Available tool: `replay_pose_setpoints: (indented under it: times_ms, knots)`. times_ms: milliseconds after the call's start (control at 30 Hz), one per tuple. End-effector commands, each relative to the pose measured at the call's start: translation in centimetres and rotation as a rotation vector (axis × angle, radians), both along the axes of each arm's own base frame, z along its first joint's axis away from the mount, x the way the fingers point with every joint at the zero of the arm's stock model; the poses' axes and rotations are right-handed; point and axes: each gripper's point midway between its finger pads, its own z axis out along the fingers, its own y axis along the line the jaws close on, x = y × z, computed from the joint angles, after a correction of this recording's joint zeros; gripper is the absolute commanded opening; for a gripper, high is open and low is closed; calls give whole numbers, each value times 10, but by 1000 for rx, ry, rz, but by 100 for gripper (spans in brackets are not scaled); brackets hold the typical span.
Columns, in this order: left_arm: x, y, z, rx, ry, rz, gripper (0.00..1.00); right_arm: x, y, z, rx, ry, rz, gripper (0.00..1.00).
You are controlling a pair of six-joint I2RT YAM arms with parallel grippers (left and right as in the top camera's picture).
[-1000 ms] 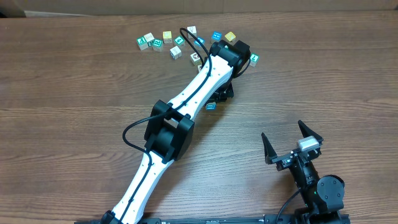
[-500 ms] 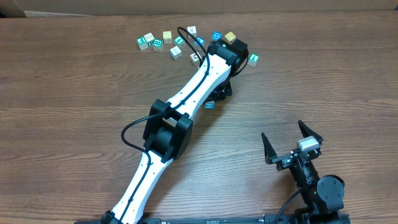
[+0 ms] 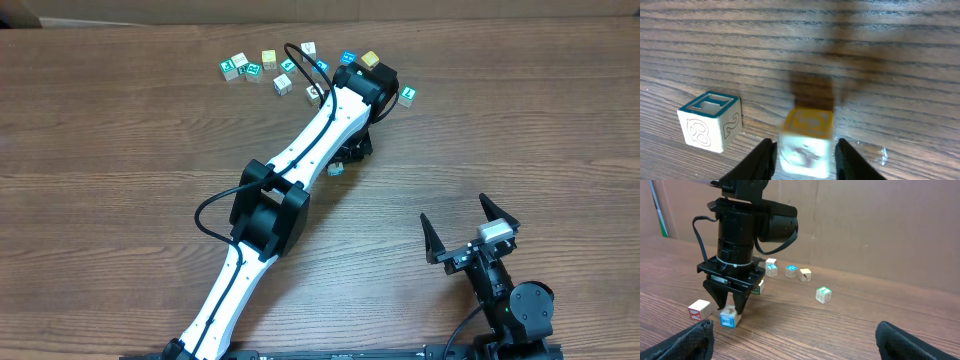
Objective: Form a horizontal line
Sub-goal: 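Lower the block beside the teal block and open the left gripper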
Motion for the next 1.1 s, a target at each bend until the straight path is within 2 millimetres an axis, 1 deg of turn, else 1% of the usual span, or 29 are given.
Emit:
replay_pose_setpoints:
  times_ms: [0,233,600,833,900,967,1000,1067]
  knots:
    - [1,9,-10,31,18,4,38,0,1,-2,1,-4,6,100]
    - [2,9,-10,27,16,5,38,0,1,-2,1,-4,6,100]
    - [3,9,-10,27,28,-71,38,0,1,-2,1,-4,6,100]
    - [-3,7,-11,9,56,-65,32,0,1,-2,1,-4,6,100]
    - [-2,7,-11,9,54,-58,27,0,1,-2,1,-4,6,100]
    - [-2,7,-11,9,51,-46,24,0,1,-2,1,-4,6,100]
    - [-2,7,-11,9,51,-46,20,0,1,-2,1,-4,6,100]
    - [-2,7,-11,10,52,-46,18,0,1,-2,1,-4,6,100]
